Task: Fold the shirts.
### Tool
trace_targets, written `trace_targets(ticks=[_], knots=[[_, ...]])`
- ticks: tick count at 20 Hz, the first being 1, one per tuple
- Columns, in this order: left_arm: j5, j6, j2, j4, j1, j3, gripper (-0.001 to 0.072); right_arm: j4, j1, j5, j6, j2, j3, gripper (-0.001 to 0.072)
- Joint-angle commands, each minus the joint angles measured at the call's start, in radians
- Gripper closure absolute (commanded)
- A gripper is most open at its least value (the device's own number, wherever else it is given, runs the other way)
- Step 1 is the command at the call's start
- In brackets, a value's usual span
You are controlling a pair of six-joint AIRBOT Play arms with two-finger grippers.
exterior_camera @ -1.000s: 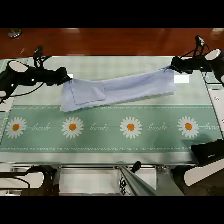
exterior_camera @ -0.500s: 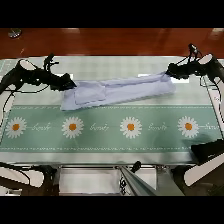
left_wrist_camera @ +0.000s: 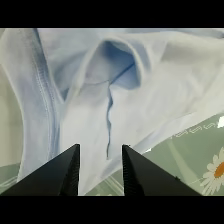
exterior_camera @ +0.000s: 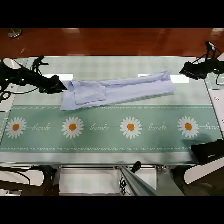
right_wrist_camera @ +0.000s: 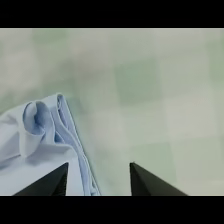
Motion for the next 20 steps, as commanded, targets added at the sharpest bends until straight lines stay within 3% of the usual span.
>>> trace_targets(ticks=[1,5,10,11,14,15,16,20], knots=[[-0.001,0.000,0.085,0.003,-0.008,0.001,0.0369,0.237,-0.096,0.173,-0.020,-0.065,0.005,0.0220],[0.015,0.000,0.167,0.003,-0.055,0.001,0.0369,0.242,-0.069,0.260,-0.020,-0.150,0.004,0.0220],[0.058,-0.012,0.188,-0.032,-0.111,0.001,0.0369,0.241,0.042,0.153,-0.019,-0.174,0.005,0.0222],[0.063,-0.011,0.190,-0.071,-0.121,0.001,0.0369,0.242,0.065,0.127,-0.019,-0.174,0.005,0.0250],[0.105,-0.011,0.200,-0.133,-0.157,0.001,0.0392,0.243,0.113,0.111,-0.036,-0.138,0.008,0.0693],[0.122,-0.011,0.205,-0.133,-0.171,0.001,0.0465,0.242,0.120,0.114,-0.063,-0.108,0.008,0.0694],[0.138,-0.008,0.209,-0.133,-0.189,0.001,0.0670,0.241,0.126,0.114,-0.082,-0.067,0.008,0.0694],[0.248,-0.021,0.205,-0.132,-0.326,-0.005,0.0695,0.216,0.151,0.130,-0.085,0.121,0.008,0.0694]])
